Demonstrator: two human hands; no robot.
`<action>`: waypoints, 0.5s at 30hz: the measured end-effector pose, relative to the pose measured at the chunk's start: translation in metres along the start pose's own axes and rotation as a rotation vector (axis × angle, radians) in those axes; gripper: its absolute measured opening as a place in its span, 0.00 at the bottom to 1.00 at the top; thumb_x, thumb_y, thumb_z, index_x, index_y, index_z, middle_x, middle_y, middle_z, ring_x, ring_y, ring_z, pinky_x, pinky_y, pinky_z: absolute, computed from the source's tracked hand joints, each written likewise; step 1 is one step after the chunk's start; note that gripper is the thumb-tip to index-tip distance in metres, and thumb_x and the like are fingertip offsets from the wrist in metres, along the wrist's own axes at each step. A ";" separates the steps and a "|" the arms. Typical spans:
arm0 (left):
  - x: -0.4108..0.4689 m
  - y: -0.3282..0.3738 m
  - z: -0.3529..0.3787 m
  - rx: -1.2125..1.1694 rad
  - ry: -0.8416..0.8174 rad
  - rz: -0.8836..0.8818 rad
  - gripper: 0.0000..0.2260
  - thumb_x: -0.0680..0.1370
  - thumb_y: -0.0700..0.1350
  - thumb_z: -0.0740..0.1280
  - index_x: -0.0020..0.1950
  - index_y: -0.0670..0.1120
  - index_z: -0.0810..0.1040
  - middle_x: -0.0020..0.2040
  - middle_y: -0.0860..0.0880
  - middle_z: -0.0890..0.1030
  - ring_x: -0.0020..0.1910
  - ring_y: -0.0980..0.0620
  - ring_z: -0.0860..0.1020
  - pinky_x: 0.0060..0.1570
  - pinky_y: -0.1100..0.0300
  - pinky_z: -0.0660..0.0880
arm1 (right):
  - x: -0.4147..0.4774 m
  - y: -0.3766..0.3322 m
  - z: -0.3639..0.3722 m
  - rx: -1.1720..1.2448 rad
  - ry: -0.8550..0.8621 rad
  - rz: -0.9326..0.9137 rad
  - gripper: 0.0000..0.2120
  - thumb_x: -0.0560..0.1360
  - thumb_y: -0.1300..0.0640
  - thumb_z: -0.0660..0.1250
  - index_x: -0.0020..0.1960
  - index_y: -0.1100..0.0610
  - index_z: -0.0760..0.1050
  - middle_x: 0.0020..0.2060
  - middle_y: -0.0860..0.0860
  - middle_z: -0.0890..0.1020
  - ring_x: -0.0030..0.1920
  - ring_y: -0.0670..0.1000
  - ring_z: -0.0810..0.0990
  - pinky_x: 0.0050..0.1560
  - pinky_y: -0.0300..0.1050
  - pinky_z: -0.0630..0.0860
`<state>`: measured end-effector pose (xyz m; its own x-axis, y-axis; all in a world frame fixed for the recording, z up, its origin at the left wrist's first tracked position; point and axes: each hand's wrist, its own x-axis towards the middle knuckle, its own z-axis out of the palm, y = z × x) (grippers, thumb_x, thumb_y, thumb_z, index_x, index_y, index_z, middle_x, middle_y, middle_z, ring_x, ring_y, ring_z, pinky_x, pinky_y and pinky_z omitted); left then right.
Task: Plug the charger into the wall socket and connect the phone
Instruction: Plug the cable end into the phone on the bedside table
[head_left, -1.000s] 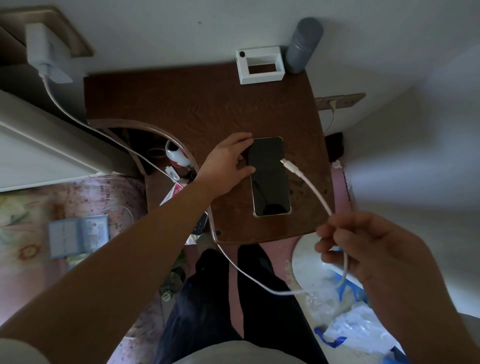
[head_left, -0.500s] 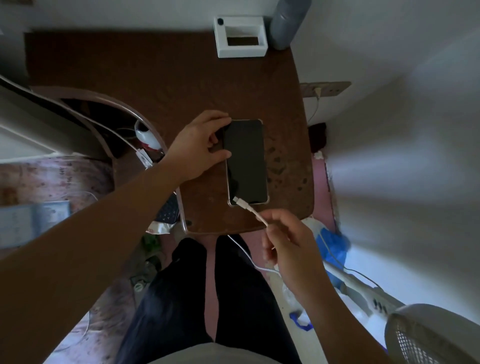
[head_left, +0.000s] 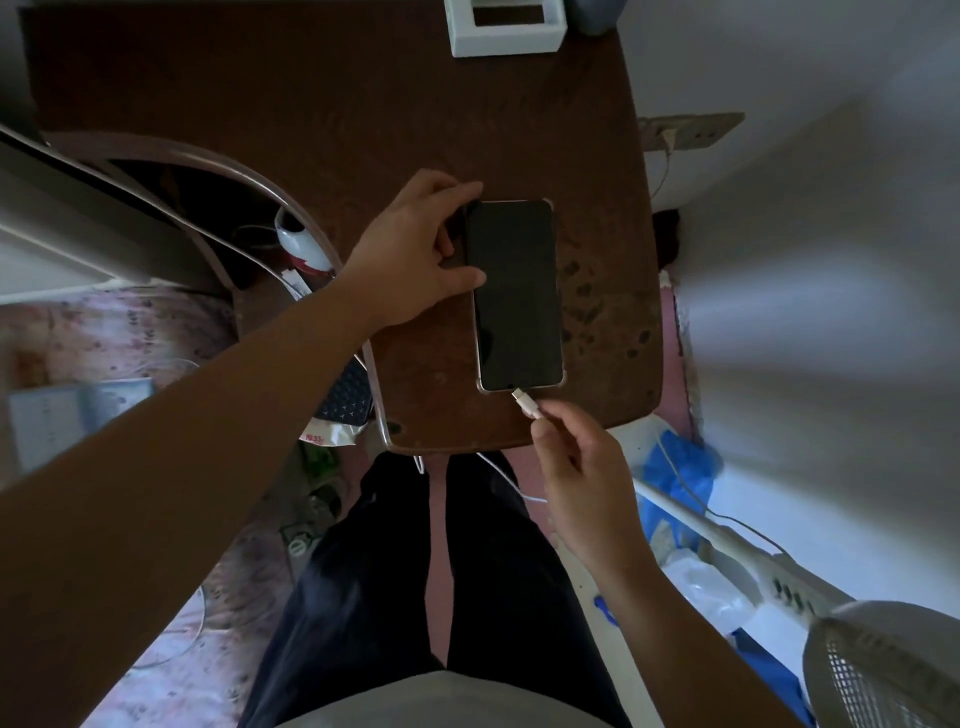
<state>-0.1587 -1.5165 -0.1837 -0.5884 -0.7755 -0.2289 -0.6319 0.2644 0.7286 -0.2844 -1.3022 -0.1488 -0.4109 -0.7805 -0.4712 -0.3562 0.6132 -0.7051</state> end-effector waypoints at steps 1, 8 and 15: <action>0.002 -0.001 0.000 0.005 -0.007 -0.011 0.35 0.70 0.49 0.74 0.74 0.49 0.65 0.67 0.50 0.68 0.45 0.57 0.74 0.44 0.72 0.69 | 0.000 0.001 0.001 -0.021 0.024 -0.009 0.09 0.80 0.56 0.61 0.56 0.52 0.79 0.36 0.39 0.79 0.37 0.37 0.77 0.35 0.28 0.70; 0.011 -0.005 -0.003 0.012 -0.050 -0.055 0.36 0.68 0.53 0.75 0.73 0.52 0.66 0.59 0.57 0.65 0.41 0.61 0.73 0.40 0.73 0.65 | 0.002 0.007 0.012 -0.084 0.154 -0.065 0.08 0.79 0.52 0.62 0.55 0.52 0.76 0.35 0.34 0.76 0.41 0.34 0.78 0.34 0.32 0.74; 0.011 -0.006 -0.002 -0.022 -0.043 -0.054 0.35 0.68 0.52 0.76 0.72 0.52 0.67 0.59 0.57 0.65 0.40 0.61 0.73 0.39 0.73 0.66 | 0.001 0.011 0.017 -0.124 0.229 -0.069 0.07 0.77 0.56 0.66 0.53 0.55 0.81 0.40 0.43 0.82 0.38 0.35 0.77 0.38 0.23 0.70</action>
<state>-0.1604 -1.5275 -0.1893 -0.5753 -0.7628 -0.2952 -0.6520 0.2098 0.7286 -0.2742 -1.2982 -0.1661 -0.5559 -0.7818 -0.2823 -0.4845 0.5807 -0.6542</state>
